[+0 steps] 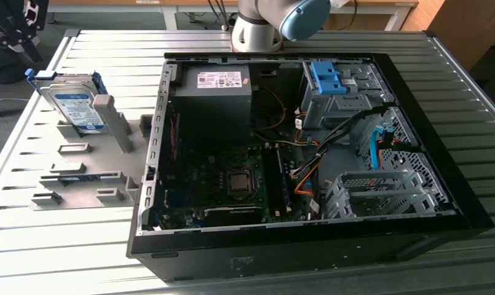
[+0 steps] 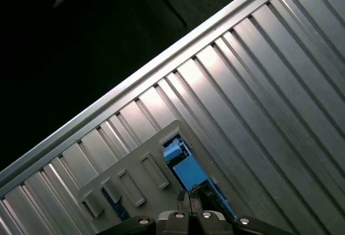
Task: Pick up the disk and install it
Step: 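Pick up the disk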
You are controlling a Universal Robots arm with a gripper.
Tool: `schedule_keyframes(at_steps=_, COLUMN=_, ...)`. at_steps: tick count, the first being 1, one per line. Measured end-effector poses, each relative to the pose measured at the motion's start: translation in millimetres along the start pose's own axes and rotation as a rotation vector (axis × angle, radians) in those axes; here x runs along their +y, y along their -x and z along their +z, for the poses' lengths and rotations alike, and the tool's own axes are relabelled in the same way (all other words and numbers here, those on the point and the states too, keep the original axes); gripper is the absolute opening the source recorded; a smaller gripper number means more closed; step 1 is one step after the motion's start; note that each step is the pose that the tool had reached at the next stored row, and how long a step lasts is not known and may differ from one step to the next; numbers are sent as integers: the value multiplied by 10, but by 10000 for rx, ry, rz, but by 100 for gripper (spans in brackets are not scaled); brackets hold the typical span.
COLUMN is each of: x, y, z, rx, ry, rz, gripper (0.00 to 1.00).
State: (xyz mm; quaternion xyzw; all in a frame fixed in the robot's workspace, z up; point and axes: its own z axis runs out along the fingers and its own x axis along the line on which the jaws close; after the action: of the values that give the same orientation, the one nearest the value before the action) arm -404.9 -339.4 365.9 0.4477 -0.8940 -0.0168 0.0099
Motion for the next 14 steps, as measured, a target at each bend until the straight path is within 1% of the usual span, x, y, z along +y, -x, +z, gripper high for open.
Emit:
schedule_keyframes(at_steps=6, x=0, y=0, z=2, rx=25, ry=-7, rz=-802, gripper=11)
schedule_keyframes(at_steps=14, x=0, y=0, z=3, rx=64, ry=-7, rz=-2009, gripper=11)
